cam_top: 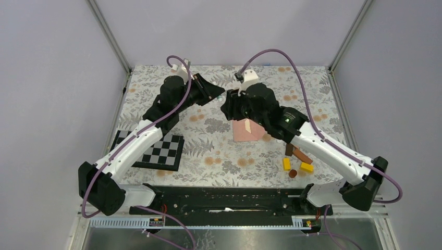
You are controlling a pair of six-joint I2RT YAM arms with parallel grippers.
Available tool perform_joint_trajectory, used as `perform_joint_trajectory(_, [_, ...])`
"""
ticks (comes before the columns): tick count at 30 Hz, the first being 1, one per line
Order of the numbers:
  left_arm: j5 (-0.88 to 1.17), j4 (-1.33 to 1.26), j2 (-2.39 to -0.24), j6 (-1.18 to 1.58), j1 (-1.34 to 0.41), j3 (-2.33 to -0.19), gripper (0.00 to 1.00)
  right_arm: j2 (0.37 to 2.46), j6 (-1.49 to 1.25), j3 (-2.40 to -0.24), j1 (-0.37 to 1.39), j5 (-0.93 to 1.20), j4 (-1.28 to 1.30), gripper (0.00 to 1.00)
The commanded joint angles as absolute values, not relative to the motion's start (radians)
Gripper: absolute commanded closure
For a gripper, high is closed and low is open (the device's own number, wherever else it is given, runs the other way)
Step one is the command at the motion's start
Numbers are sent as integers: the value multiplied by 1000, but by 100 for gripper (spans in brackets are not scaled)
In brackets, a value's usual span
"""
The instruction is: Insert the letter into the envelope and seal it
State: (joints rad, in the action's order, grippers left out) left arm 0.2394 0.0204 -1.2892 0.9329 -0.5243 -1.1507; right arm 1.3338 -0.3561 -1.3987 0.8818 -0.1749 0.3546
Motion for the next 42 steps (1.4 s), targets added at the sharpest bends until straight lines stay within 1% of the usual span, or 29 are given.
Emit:
perform_joint_trajectory(1, [196, 52, -1288, 974, -522, -1198, 100, 1384, -289, -1442, 904, -258, 274, 49])
perform_joint_trajectory(9, [188, 68, -1275, 979, -522, -1209, 100, 1465, -265, -1495, 918, -285, 234, 47])
perform_joint_trajectory(13, [189, 65, -1271, 982, -522, -1208, 100, 1492, -268, -1515, 919, -294, 228, 50])
perform_joint_trajectory(18, [187, 36, -1251, 999, -520, -1185, 100, 1500, -288, -1512, 919, -314, 218, 65])
perform_joint_trajectory(21, [220, 6, -1240, 994, -517, -1173, 100, 1485, -305, -1494, 916, -277, 190, 75])
perform_joint_trajectory(24, [263, -83, -1208, 984, -515, -1135, 100, 1466, -336, -1490, 894, -153, 165, 80])
perform_joint_trajectory(26, [289, -148, -1180, 977, -513, -1103, 100, 1454, -370, -1485, 860, -20, 140, 81])
perform_joint_trajectory(30, [364, -270, -1131, 958, -508, -1055, 100, 1430, -477, -1457, 780, 311, 44, 82])
perform_joint_trajectory(33, [408, -347, -1102, 949, -506, -1030, 100, 1422, -543, -1447, 753, 464, -32, 83])
perform_joint_trajectory(36, [439, -409, -1079, 947, -506, -1011, 100, 1418, -601, -1442, 738, 574, -89, 83])
perform_joint_trajectory(39, [443, -427, -1069, 945, -506, -1002, 100, 1408, -666, -1424, 723, 639, -149, 82])
perform_joint_trajectory(40, [441, -426, -1068, 945, -506, -1001, 100, 1403, -671, -1425, 722, 640, -151, 81])
perform_joint_trajectory(42, [421, -406, -1068, 944, -506, -1003, 100, 1390, -654, -1425, 722, 621, -133, 75])
